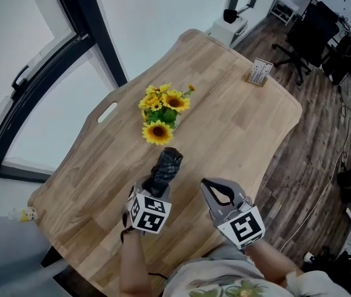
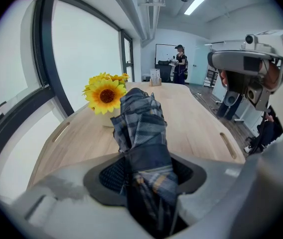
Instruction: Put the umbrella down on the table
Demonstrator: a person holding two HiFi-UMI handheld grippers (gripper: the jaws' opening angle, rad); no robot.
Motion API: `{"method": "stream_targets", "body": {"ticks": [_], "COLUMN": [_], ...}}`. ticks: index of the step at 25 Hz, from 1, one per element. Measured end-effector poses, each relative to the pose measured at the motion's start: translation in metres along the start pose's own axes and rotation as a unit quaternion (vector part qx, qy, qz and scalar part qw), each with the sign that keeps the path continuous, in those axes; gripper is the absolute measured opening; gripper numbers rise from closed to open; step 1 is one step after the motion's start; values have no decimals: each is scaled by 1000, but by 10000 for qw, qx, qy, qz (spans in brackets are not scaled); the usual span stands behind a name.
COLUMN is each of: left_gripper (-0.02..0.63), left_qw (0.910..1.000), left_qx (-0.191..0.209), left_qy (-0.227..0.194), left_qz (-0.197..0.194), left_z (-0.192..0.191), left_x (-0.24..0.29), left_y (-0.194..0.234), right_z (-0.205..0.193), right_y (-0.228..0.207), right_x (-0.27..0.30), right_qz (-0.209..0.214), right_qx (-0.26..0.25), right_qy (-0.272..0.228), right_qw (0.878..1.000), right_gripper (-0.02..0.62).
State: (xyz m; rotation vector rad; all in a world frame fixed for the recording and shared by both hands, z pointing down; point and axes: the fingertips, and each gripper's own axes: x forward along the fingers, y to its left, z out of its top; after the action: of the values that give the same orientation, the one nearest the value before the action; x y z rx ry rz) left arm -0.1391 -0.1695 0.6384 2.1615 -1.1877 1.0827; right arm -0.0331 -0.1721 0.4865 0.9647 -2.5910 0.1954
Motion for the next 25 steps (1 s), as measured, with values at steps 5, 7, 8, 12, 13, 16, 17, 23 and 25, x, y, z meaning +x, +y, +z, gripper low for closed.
{"method": "stream_targets", "body": {"ticks": [5,7,8,12,13,16,17,23,25], "left_gripper": [230,230,230,230,230,232,230,233,233], "left_qw": [10000,9999,9998,9997,9997,9995,9994,9990,9989], "left_qx": [-9,4,9,-36,-55,-74,-64,-34,-48], "left_qy": [91,149,175,236,249,306,328,434,447], "left_qz": [-17,-20,-22,-41,-52,-80,-80,-113,-127], "left_z": [-6,-8,-9,-14,-15,-19,-20,-27,-29], "left_x": [7,9,11,17,19,25,26,35,37], "left_y": [-1,-1,-1,0,0,-1,-1,-2,-2], "right_z": [-2,-2,-1,-3,-3,-5,-6,-8,-9], "right_y": [-2,-2,-2,-2,-2,-2,-2,0,0], "right_x": [1,1,1,2,2,1,0,-1,-1], "right_qz": [7,15,17,20,18,17,18,17,6], "right_qx": [-6,-8,-6,-22,-13,-3,-1,4,-2], "right_qy": [27,33,33,45,48,67,72,82,89], "right_qw": [10000,10000,10000,10000,10000,10000,10000,10000,10000], "right_gripper": [0,0,0,0,0,0,0,0,0]}}
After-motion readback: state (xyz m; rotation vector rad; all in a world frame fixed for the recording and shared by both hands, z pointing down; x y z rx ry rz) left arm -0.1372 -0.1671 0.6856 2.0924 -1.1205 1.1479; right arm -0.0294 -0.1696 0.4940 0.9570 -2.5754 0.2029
